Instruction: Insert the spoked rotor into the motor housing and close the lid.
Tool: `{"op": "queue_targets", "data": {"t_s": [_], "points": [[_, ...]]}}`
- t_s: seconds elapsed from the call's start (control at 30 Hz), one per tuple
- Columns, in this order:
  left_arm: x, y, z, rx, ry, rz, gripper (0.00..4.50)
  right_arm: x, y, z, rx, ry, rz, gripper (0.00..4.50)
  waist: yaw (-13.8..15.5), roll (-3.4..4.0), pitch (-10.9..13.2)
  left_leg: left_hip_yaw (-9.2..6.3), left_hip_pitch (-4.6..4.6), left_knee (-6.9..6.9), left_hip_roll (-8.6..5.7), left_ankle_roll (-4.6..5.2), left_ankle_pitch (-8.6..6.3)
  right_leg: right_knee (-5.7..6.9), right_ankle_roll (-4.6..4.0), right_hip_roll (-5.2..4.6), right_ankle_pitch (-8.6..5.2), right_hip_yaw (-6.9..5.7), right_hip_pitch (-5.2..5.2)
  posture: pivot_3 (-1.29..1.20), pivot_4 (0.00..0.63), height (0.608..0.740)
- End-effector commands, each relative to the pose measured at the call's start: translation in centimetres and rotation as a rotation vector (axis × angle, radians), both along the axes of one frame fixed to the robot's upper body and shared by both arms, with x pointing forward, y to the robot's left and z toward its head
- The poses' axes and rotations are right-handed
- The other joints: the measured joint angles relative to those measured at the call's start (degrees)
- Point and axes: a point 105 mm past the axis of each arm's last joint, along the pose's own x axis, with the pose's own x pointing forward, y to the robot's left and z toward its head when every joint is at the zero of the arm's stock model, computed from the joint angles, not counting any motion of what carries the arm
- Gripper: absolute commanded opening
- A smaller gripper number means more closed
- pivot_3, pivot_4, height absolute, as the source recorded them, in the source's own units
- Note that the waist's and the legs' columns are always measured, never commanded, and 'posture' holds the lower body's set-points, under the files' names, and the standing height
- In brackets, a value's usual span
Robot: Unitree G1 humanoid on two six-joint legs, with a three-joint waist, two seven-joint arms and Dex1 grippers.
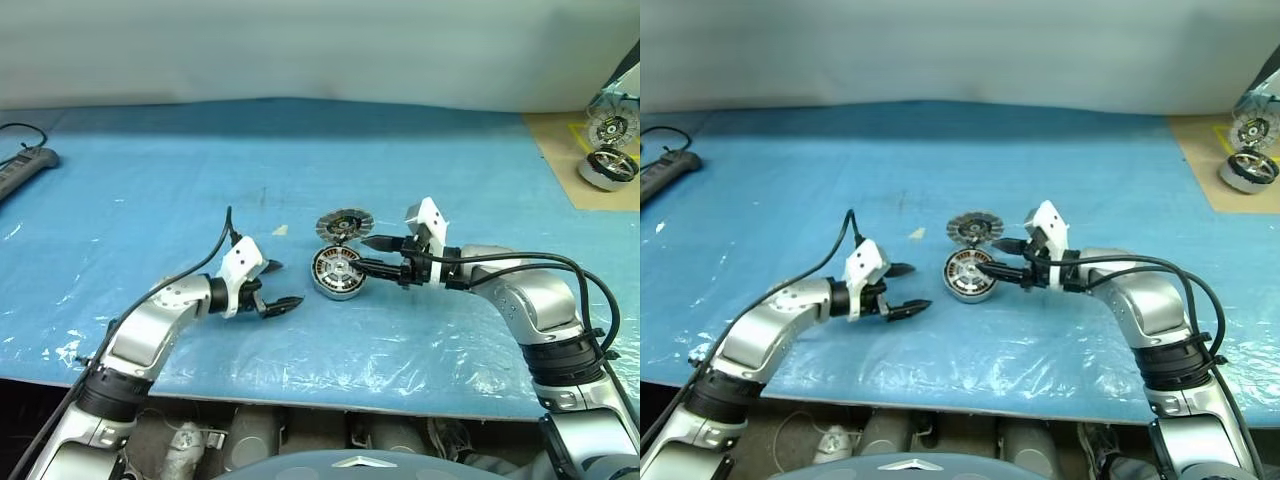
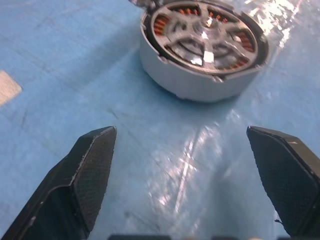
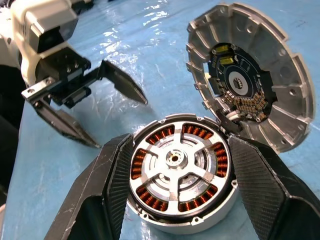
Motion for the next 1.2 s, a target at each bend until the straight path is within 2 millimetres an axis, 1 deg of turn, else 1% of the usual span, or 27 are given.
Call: {"op": "queue_targets", "data": {"t_s": [0.03, 0.1, 0.17, 0.27, 0.37, 0.47, 0.57, 0.7, 0.73, 0.8, 0.83, 0.87, 0.97, 1.03, 1.07, 1.13, 1.2], "points": [[-0.1, 1.1, 0.5, -0.014, -0.058, 0.009, 4.5, -0.2, 1.0, 1.8, 0.038, -0.06, 0.043, 3.2, 0.02, 0.0, 0.0, 0.0, 0.01, 0.0, 0.0, 0.0, 0.0, 0.0, 0.0, 0.0, 0.0, 0.0, 0.0, 0.0, 0.15, 0.74], [-0.3, 1.4, 0.3, -0.025, -0.066, 0.017, 4.5, -0.2, 1.3, 1.6, 0.039, -0.06, 0.05, 2.81, 0.02, 0.0, 0.0, 0.0, 0.03, 0.0, 0.0, -0.01, 0.0, 0.03, 0.0, 0.0, 0.0, 0.0, 0.01, 0.0, 0.15, 0.74], [0.0, 1.2, 0.1, -0.043, -0.079, 0.03, 4.5, -0.2, 1.6, 0.7, 0.05, -0.031, 0.053, 2.31, 0.09, 0.0, 0.0, 0.0, 0.03, 0.01, 0.0, -0.01, 0.0, 0.03, 0.0, 0.0, 0.0, 0.0, 0.02, 0.0, 0.15, 0.74], [0.5, 1.1, -0.3, -0.051, -0.092, 0.053, 4.5, 0.0, 1.5, -0.6, 0.035, -0.007, 0.039, 1.15, 0.13, -0.01, 0.0, 0.0, 0.02, 0.04, 0.0, -0.01, 0.0, 0.04, 0.0, 0.0, 0.0, 0.0, 0.04, 0.0, 0.15, 0.74], [1.1, 1.3, -0.8, -0.054, -0.102, 0.08, 4.5, 0.3, 2.0, -0.6, 0.069, 0.004, 0.035, 0.03, 0.0, -0.01, 0.0, 0.01, 0.01, 0.05, 0.0, -0.01, 0.0, 0.04, 0.0, 0.0, 0.0, 0.01, 0.02, 0.0, 0.15, 0.74], [1.2, 1.1, -1.0, -0.06, -0.104, 0.078, 4.5, 1.1, 2.0, -1.1, 0.044, 0.005, 0.003, 0.03, -0.08, -0.01, 0.0, 0.01, 0.02, 0.02, 0.01, -0.01, 0.0, 0.06, 0.0, 0.0, 0.0, 0.0, 0.0, 0.0, 0.15, 0.74], [1.2, 0.9, -1.1, -0.06, -0.106, 0.073, 4.5, 1.3, 1.9, -2.0, 0.014, 0.021, -0.004, 0.03, -0.07, -0.01, 0.0, 0.02, 0.02, 0.03, 0.01, -0.01, 0.0, 0.06, 0.0, 0.0, 0.0, 0.0, 0.02, 0.0, 0.15, 0.74], [1.5, 0.9, -1.0, -0.058, -0.122, 0.083, 4.5, 0.5, 1.4, -5.1, -0.154, 0.015, 0.025, 0.03, -0.07, -0.02, -0.01, 0.02, 0.01, 0.03, 0.01, -0.01, 0.0, 0.05, 0.0, 0.0, 0.0, 0.0, 0.01, 0.0, 0.15, 0.74], [1.6, 1.0, -0.9, -0.059, -0.126, 0.092, 4.5, 0.4, 1.1, -5.8, -0.177, 0.022, 0.021, 0.03, -0.05, -0.04, -0.02, 0.03, 0.04, 0.03, 0.01, -0.01, 0.0, 0.05, 0.0, 0.0, 0.0, 0.01, 0.04, 0.0, 0.15, 0.74], [2.1, 1.2, -0.7, -0.066, -0.132, 0.115, 4.5, 0.3, 0.7, -6.4, -0.206, 0.017, 0.013, 0.03, 0.01, -0.06, -0.03, 0.03, 0.13, 0.02, 0.01, -0.01, 0.0, 0.05, 0.0, 0.0, 0.0, 0.01, 0.11, 0.0, 0.15, 0.74], [2.4, 1.5, -0.6, -0.068, -0.135, 0.129, 4.5, 0.1, 0.7, -6.1, -0.18, 0.017, 0.011, 0.03, 0.11, -0.07, -0.04, 0.03, 0.19, 0.02, 0.01, -0.02, 0.0, 0.05, 0.0, 0.0, 0.0, 0.01, 0.16, 0.0, 0.15, 0.74], [2.8, 1.7, -0.4, -0.073, -0.136, 0.142, 4.5, 0.1, 0.9, -5.3, -0.134, 0.013, 0.007, 0.03, 0.14, -0.08, -0.04, 0.03, 0.27, 0.03, 0.01, -0.02, 0.0, 0.05, 0.0, 0.0, 0.0, 0.01, 0.25, 0.0, 0.15, 0.74], [4.4, 2.4, 0.6, -0.104, -0.151, 0.178, 4.5, 0.0, 0.9, -1.6, 0.055, 0.004, -0.013, 0.03, 0.16, -0.1, -0.02, 0.03, 0.41, 0.02, 0.01, -0.04, -0.01, 0.03, 0.0, 0.0, 0.0, 0.02, 0.38, 0.0, 0.15, 0.74], [5.9, 2.7, 1.6, -0.136, -0.166, 0.199, 4.5, -0.7, 0.5, 0.3, 0.139, 0.016, 0.002, 0.03, 0.27, -0.05, 0.01, 0.03, 0.38, 0.03, 0.01, -0.03, 0.0, 0.06, 0.0, 0.0, 0.0, 0.02, 0.33, 0.0, 0.15, 0.74], [6.3, 2.7, 1.9, -0.149, -0.171, 0.204, 4.5, -1.1, 0.3, 0.8, 0.156, 0.022, 0.01, 0.03, 0.22, -0.06, 0.02, 0.03, 0.31, 0.04, 0.01, -0.03, 0.01, 0.08, 0.0, -0.01, 0.0, 0.02, 0.27, 0.0, 0.15, 0.74], [8.0, 2.5, 3.2, -0.2, -0.18, 0.217, 4.5, -1.9, -0.4, 1.4, 0.167, 0.033, 0.008, 0.03, 0.37, -0.06, 0.02, 0.03, 0.2, 0.08, 0.01, -0.02, 0.01, 0.11, -0.01, -0.01, 0.01, 0.02, 0.18, 0.0, 0.15, 0.74], [9.5, 2.0, 4.1, -0.234, -0.186, 0.213, 4.5, -2.5, -1.2, 1.1, 0.148, 0.05, -0.017, 0.03, 0.75, -0.14, 0.0, 0.03, 0.18, 0.08, 0.01, -0.01, 0.01, 0.08, -0.01, -0.01, 0.01, 0.01, 0.17, 0.0, 0.15, 0.74]]}}
